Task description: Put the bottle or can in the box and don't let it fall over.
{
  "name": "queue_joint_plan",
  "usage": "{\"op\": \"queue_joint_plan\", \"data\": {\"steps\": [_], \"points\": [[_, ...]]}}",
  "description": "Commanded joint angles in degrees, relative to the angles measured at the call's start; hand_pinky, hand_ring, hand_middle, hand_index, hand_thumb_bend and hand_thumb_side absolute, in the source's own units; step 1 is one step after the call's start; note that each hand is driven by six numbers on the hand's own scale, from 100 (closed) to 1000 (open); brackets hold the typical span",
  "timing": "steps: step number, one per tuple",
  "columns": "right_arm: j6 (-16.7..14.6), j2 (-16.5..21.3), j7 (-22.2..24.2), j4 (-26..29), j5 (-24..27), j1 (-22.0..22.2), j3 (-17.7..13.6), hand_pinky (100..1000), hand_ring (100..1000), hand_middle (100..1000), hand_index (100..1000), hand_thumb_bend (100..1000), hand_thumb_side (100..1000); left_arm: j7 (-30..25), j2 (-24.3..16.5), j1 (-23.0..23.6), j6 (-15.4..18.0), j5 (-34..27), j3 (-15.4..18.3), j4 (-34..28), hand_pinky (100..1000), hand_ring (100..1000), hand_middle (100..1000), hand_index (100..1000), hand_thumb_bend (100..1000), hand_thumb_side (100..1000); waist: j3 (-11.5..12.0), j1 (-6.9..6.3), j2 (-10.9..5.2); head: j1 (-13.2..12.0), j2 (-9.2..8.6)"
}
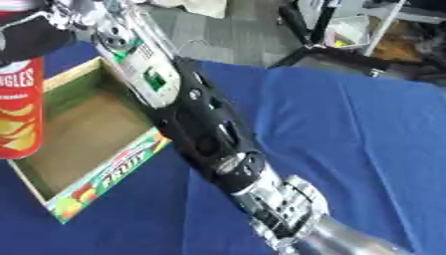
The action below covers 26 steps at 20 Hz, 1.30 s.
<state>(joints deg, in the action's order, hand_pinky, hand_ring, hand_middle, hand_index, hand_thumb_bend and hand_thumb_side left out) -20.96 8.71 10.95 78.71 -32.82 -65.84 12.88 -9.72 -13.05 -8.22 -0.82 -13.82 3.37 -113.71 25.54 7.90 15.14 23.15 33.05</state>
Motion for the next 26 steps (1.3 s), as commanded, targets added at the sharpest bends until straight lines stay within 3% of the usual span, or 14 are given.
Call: {"op": "queue_joint_plan", "data": {"steps": [1, 4, 5, 6, 7, 14, 16, 17, 18, 19, 20, 21, 23, 26], "points": [[-1.9, -0.4, -1.6, -1.3, -2.3, -0.7, 0.3, 100, 100, 100, 177, 100, 100, -0.2, -0.4, -0.6, -0.1, 0.3, 0.1, -0.9, 509, 775, 693, 712, 237, 873, 0.2, -0.59, -0.69, 0.2, -0.82], [-3.7, -0.6, -3.0, -2.5, -4.6, -0.3, 1.1, 208, 188, 197, 299, 100, 100, -0.1, -0.4, -0.6, -0.1, 0.3, 0.1, -0.9, 509, 775, 694, 713, 237, 872, 0.2, -0.60, -0.63, 0.1, -0.79], [-4.2, -0.6, -2.7, -3.0, -5.4, -0.2, 1.3, 365, 335, 346, 440, 166, 100, -0.1, -0.4, -0.6, -0.1, 0.3, 0.1, -0.9, 509, 775, 694, 712, 237, 872, 0.2, -0.60, -0.63, 0.0, -0.74], [-4.7, -0.7, -2.0, -3.3, -6.1, -0.1, 1.6, 383, 351, 365, 457, 189, 100, -0.1, -0.3, -0.6, -0.1, 0.3, 0.2, -0.9, 509, 775, 694, 712, 237, 872, 0.1, -0.62, -0.62, 0.0, -0.72], [-5.1, -0.7, -0.8, -3.6, -6.7, 0.0, 1.8, 528, 477, 512, 593, 368, 100, -0.1, -0.3, -0.6, -0.1, 0.3, 0.2, -0.9, 509, 774, 694, 712, 238, 872, 0.1, -0.61, -0.63, 0.0, -0.66], [-4.5, -0.2, 3.5, -1.9, -6.5, -0.5, 1.0, 511, 462, 435, 521, 339, 100, -0.3, -0.3, -0.3, -0.3, 0.5, 0.1, -0.9, 509, 774, 693, 713, 238, 875, -0.2, -0.81, -0.82, 0.0, -0.31], [-3.6, 0.2, 2.7, -1.5, -6.3, -0.9, 0.6, 546, 496, 471, 547, 349, 100, -0.4, -0.3, -0.2, -0.4, 0.5, 0.0, -0.9, 510, 775, 694, 713, 238, 875, -0.2, -0.90, -0.92, 0.0, -0.24], [-3.4, 0.4, 2.7, -1.3, -6.4, -1.0, 0.5, 653, 612, 595, 640, 343, 100, -0.5, -0.3, -0.2, -0.4, 0.5, 0.0, -0.9, 510, 774, 694, 713, 238, 874, -0.3, -0.96, -0.97, -0.1, -0.24], [-3.4, 0.6, 2.9, -1.1, -6.7, -1.1, 0.4, 666, 625, 608, 651, 340, 100, -0.5, -0.3, -0.1, -0.4, 0.5, 0.0, -0.9, 510, 774, 694, 713, 238, 874, -0.3, -1.01, -0.99, -0.1, -0.23], [-3.4, 0.7, 3.1, -1.0, -6.9, -1.1, 0.4, 777, 770, 753, 741, 413, 100, -0.5, -0.3, -0.1, -0.4, 0.4, 0.0, -0.9, 510, 774, 694, 713, 237, 872, -0.3, -1.05, -1.02, -0.1, -0.19], [-3.8, 0.9, 3.7, -1.0, -7.6, -1.1, 0.4, 803, 807, 790, 772, 498, 123, -0.5, -0.3, -0.1, -0.4, 0.4, 0.0, -0.9, 510, 775, 695, 713, 237, 872, -0.4, -1.13, -1.07, -0.2, -0.08], [-4.3, 1.0, 4.3, -1.0, -8.3, -1.1, 0.2, 839, 855, 835, 823, 598, 239, -0.5, -0.3, -0.1, -0.4, 0.4, 0.0, -0.9, 510, 774, 695, 713, 237, 873, -0.4, -1.22, -1.10, -0.2, -0.02], [-5.1, 1.2, 4.9, -0.9, -9.7, -1.0, -0.3, 851, 868, 852, 852, 548, 308, -0.6, -0.2, 0.0, -0.5, 0.4, 0.0, -0.9, 510, 774, 695, 713, 237, 874, -0.6, -1.34, -1.13, -0.3, 0.00], [-5.4, 1.3, 4.4, -1.0, -9.9, -0.9, -0.9, 848, 848, 845, 849, 547, 295, -0.6, -0.2, 0.1, -0.5, 0.4, 0.0, -0.9, 510, 774, 695, 713, 235, 873, -0.8, -1.56, -1.24, -0.4, 0.15]]}}
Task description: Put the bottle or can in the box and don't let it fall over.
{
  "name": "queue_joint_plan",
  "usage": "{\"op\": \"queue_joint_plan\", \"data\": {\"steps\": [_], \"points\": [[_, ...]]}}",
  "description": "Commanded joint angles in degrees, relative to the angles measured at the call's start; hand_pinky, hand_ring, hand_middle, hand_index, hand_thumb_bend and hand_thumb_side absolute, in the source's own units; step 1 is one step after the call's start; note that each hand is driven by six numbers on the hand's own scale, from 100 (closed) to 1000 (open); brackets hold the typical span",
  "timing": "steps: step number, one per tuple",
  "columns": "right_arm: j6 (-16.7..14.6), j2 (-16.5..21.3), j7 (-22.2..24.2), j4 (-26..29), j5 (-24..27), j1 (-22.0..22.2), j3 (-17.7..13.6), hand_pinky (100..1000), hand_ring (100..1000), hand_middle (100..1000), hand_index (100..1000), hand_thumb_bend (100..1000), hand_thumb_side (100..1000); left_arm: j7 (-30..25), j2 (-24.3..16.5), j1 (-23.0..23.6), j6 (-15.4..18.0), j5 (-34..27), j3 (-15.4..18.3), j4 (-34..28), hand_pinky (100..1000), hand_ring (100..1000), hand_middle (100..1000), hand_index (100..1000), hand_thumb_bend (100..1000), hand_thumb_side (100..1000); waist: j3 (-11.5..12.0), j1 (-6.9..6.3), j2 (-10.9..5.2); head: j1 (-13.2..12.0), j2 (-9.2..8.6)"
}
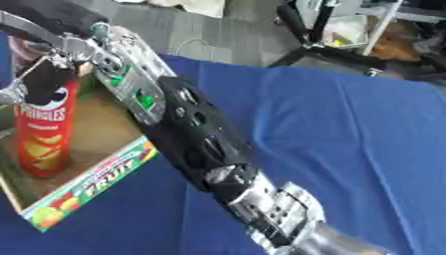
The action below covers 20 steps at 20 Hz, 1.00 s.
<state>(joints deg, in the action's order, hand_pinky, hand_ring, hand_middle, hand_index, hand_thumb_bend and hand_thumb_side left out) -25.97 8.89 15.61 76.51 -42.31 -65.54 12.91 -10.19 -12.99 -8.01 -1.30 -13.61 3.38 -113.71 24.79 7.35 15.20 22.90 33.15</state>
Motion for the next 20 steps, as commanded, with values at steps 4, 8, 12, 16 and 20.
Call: {"op": "queue_joint_plan", "data": {"steps": [4, 8, 12, 16, 20], "points": [[0.6, 2.0, -2.2, 2.0, 2.9, -1.7, -1.9, 842, 838, 845, 877, 516, 281, -0.3, -0.4, 0.4, -0.1, 0.3, 0.0, -0.9, 510, 773, 695, 714, 234, 874, -0.6, -1.35, -1.68, -0.3, 0.64], [4.2, 4.8, -5.6, 4.7, 9.4, -2.0, -3.9, 830, 808, 825, 878, 384, 306, -0.2, -0.4, 1.2, -0.2, 0.4, 0.2, -0.9, 510, 772, 695, 714, 230, 869, -1.8, -1.92, -2.55, -1.3, 1.42], [10.1, 11.0, -8.8, 11.0, 19.8, 0.8, -5.7, 835, 775, 795, 879, 152, 392, 0.3, -0.4, 2.1, 0.0, 0.6, 0.8, -0.9, 510, 769, 696, 714, 229, 867, -3.8, -2.64, -3.24, -2.9, 1.91], [16.7, 18.5, -11.7, 18.9, 33.1, 6.3, -8.6, 860, 766, 787, 902, 100, 383, 1.3, -0.3, 3.0, 0.4, 0.9, 1.4, -0.9, 510, 762, 695, 713, 225, 864, -6.0, -3.46, -3.53, -5.0, 1.88], [18.7, 24.5, -12.9, 25.2, 46.1, 13.0, -10.9, 876, 766, 816, 940, 100, 377, 2.1, -0.3, 3.3, 1.0, 1.1, 1.9, -0.9, 511, 751, 695, 713, 223, 858, -8.3, -4.26, -3.71, -7.0, 1.81]]}}
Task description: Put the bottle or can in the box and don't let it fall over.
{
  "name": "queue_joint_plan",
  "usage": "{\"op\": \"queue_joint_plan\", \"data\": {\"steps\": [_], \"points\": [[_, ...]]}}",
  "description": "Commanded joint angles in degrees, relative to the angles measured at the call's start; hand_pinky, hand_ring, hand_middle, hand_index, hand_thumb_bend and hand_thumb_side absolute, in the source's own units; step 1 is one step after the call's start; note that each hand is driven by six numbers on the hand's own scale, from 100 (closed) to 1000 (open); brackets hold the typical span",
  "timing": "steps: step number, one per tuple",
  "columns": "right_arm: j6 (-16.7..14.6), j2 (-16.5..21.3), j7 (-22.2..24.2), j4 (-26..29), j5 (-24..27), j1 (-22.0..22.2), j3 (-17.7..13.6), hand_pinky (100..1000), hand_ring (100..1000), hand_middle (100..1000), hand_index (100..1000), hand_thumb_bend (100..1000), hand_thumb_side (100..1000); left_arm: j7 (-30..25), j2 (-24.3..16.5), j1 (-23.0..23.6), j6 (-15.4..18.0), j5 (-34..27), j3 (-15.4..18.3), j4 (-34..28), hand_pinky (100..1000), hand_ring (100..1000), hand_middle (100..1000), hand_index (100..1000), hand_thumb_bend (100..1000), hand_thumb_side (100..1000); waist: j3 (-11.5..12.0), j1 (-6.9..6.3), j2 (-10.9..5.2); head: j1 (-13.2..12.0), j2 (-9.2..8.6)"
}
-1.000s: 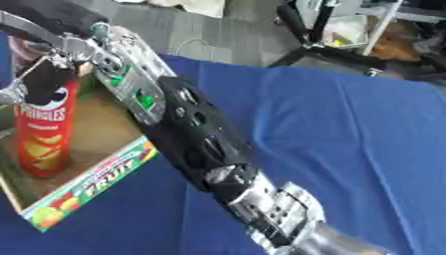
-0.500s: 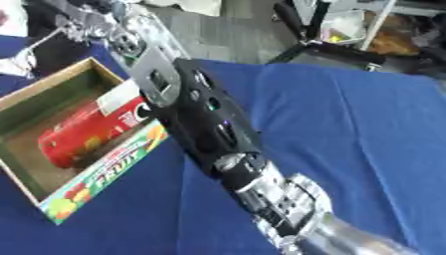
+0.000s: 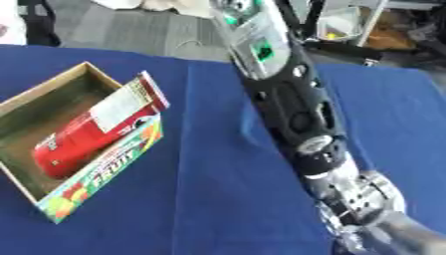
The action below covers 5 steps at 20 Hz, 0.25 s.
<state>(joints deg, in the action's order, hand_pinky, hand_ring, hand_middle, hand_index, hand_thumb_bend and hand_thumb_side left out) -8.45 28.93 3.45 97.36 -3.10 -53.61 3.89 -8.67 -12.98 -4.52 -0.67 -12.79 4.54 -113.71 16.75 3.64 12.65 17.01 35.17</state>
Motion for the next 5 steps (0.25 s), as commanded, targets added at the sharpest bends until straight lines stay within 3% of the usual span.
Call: {"op": "queue_joint_plan", "data": {"steps": [1, 5], "points": [[1.3, 5.6, -1.0, 5.9, 9.7, 2.8, -2.5, 882, 768, 820, 946, 100, 385, 0.8, -0.3, -0.1, 0.5, 0.3, 0.7, -0.9, 512, 752, 696, 713, 222, 858, -0.7, -0.74, -1.15, -1.5, -0.29], [1.5, 9.6, -2.8, 11.3, 18.8, 9.8, -5.7, 914, 791, 863, 988, 100, 423, 1.4, -0.3, 0.0, 1.2, 0.2, 0.9, -0.9, 514, 753, 707, 721, 220, 847, -1.9, -1.55, -1.08, -2.6, -0.37]]}}
